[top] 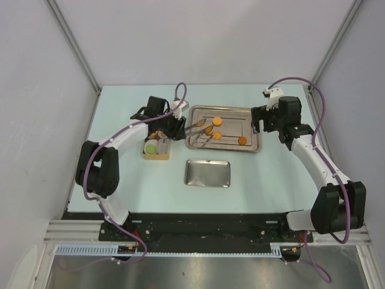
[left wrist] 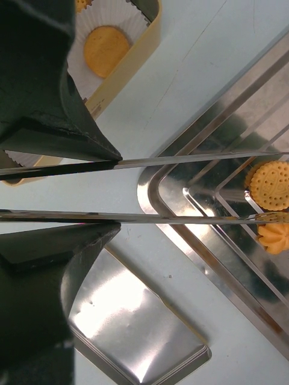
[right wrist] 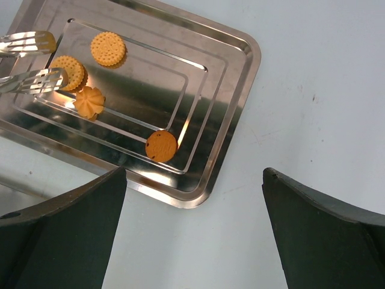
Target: Pack the cookies
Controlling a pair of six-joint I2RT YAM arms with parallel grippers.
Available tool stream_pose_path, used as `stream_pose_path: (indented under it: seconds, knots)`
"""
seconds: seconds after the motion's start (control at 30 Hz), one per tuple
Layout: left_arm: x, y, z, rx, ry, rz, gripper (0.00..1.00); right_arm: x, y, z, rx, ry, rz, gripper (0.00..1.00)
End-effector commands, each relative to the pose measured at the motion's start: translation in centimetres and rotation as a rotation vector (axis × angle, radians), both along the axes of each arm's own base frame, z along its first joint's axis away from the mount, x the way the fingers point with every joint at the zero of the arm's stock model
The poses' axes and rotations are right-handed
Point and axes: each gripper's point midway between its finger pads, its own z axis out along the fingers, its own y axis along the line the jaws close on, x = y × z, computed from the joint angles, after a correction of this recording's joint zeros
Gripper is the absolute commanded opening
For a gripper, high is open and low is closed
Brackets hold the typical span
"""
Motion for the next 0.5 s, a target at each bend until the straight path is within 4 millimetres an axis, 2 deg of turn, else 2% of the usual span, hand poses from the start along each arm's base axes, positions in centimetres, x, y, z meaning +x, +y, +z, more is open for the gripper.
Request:
stream_pose_path:
  seconds: [0.0, 0.47]
  knots:
    - [0.61, -0.5, 0.6, 0.002, -0.045, -0.016, 0.49, 0.43, -0.04, 1.82, 0.005, -0.058, 0.004, 1.0]
    - [0.22, -0.48, -0.37, 0.003, -0.027, -0.021, 0.49, 0.53, 0.04, 1.5, 0.004, -0.05, 0.005, 1.0]
